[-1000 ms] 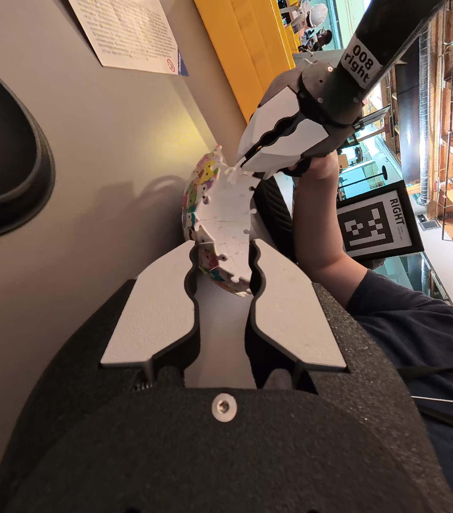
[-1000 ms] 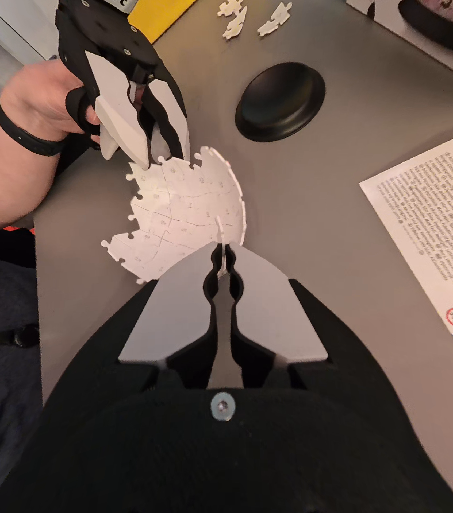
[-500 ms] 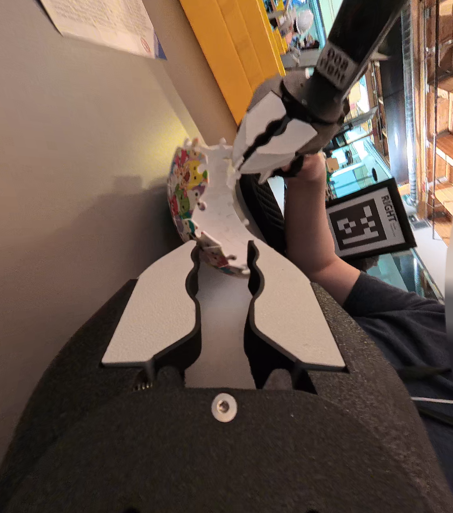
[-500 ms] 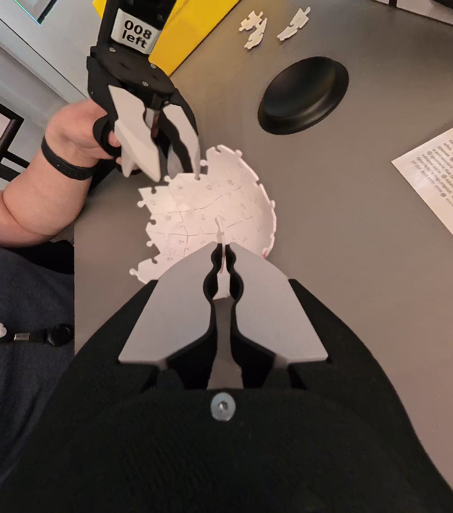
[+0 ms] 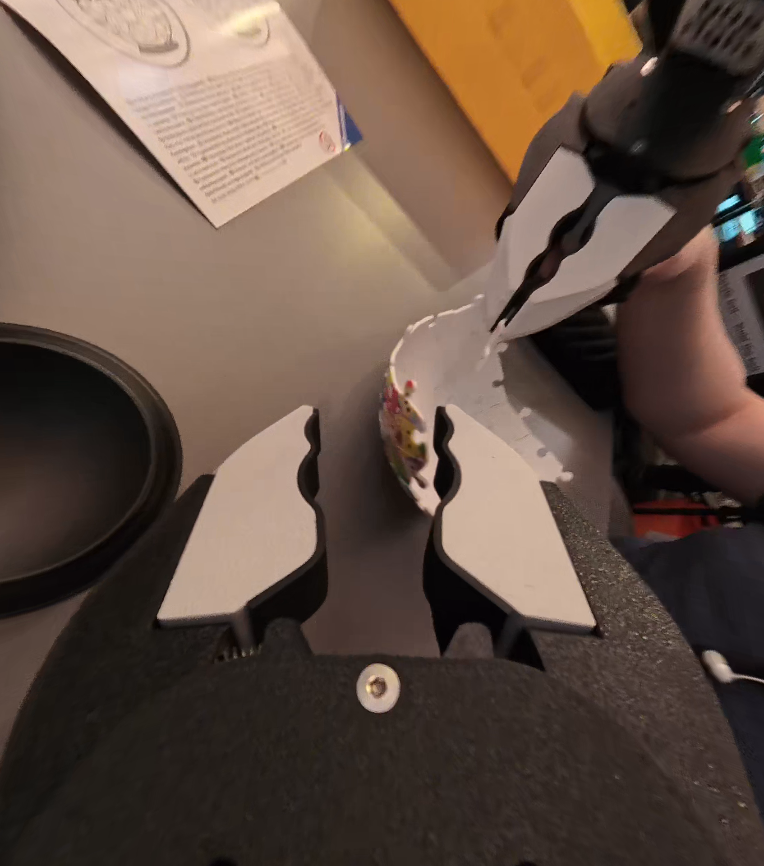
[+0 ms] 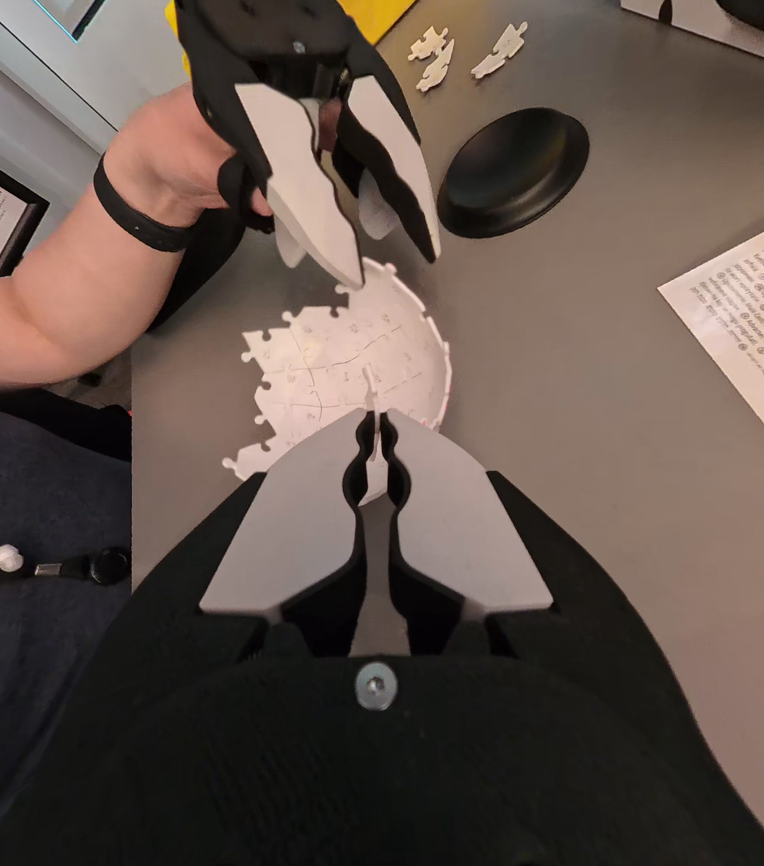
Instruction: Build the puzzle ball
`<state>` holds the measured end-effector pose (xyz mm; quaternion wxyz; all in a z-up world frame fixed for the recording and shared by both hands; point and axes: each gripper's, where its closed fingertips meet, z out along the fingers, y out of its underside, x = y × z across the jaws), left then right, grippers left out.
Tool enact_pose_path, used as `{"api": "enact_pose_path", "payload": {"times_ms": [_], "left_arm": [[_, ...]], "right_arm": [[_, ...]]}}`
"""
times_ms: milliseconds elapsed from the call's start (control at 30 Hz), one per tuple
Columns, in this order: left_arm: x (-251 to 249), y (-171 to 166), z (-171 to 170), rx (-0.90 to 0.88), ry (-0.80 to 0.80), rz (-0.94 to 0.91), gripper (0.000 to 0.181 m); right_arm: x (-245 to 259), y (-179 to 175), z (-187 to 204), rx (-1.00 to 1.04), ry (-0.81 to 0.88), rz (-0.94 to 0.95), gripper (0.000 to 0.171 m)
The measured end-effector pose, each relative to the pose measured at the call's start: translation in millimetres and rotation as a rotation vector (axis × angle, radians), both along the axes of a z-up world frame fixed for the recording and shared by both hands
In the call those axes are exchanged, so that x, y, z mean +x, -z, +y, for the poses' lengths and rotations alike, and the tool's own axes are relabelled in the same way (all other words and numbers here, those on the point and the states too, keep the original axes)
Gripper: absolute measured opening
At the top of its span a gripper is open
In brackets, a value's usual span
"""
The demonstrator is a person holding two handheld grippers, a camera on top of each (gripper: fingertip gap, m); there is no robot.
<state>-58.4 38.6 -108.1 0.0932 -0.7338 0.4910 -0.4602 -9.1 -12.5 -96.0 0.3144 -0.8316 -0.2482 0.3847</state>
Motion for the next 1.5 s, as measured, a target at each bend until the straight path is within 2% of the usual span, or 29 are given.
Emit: {"api": "enact_pose_path", "payload": {"times_ms": [167, 367, 567, 767, 1033, 1500], "left_arm": [[-4, 12, 12, 0.132, -0.048, 0.064, 0.050], [-8, 22, 23, 0.177, -0.074, 0.107, 0.049], [-3, 35, 23, 0.179, -0.046, 0.146, 0.051], [4, 38, 27, 0.245, -0.017, 0.199, 0.050], [5, 45, 35, 0.417, -0.002, 0.297, 0.057], [9, 48, 41, 0.513, 0.090, 0.420, 0.069]], "right_arm": [[1, -1, 0, -0.023, -0.008, -0.004, 0.003], [-2, -16, 9, 0.031, -0.036, -0.017, 0.003], [-8, -27, 36, 0.103, -0.081, -0.043, 0.003], [-14, -3, 62, 0.089, -0.144, -0.142, 0.003], [-22, 9, 79, 0.145, -0.195, -0.150, 0.003], [-20, 31, 86, -0.056, -0.317, -0.104, 0.003]]}}
